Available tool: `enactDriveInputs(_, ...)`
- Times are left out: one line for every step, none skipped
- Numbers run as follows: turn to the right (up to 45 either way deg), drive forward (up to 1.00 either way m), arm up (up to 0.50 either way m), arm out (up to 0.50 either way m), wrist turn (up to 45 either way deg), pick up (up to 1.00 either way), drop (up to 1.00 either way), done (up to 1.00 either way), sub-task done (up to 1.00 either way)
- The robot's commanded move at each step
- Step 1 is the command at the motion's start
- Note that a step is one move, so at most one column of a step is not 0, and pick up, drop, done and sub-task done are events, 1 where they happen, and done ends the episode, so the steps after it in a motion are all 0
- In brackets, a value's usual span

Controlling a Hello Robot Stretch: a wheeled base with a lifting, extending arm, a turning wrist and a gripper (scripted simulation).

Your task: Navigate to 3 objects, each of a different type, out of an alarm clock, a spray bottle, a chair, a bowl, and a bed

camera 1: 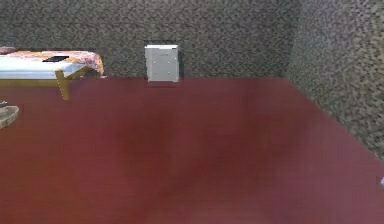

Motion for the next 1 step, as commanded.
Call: enactDriveInputs(12.0, 0.00, 0.00, 0.00, 0.0, 0.00, 0.00, 0.00, 0.00)
